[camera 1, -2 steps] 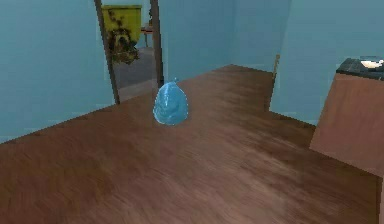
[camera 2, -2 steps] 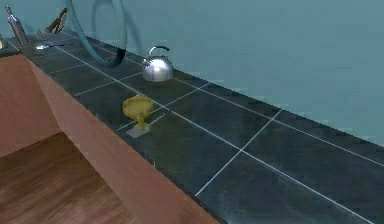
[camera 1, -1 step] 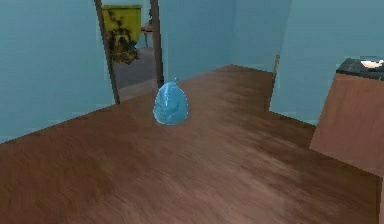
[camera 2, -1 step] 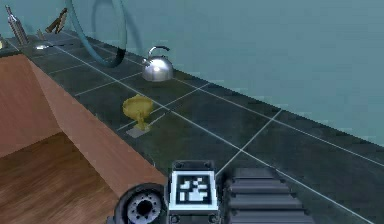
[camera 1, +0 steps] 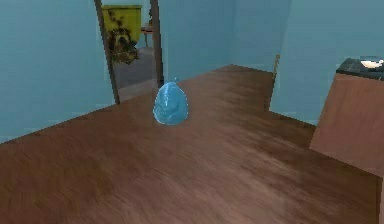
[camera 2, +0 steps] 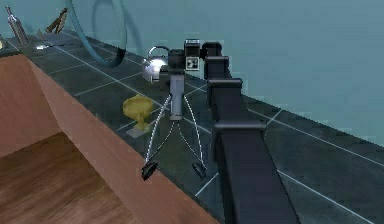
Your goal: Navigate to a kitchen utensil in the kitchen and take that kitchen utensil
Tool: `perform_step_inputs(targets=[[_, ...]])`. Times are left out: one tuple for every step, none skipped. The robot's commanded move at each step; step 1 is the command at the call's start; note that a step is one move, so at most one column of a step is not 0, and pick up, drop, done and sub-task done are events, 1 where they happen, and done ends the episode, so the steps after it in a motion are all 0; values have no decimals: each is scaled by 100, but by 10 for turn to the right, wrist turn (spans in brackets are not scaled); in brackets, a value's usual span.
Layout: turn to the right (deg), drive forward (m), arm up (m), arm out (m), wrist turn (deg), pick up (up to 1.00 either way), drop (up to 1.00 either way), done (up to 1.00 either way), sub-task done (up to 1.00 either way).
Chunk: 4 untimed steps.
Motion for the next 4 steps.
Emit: perform_step_inputs(targets=[[0,0,0,0,450,0,0,0,0],[0,0,0,0,450,0,0,0,0],[0,0,0,0,270,0,0,0,0],[0,0,-14,0,0,0,0,0,0]])
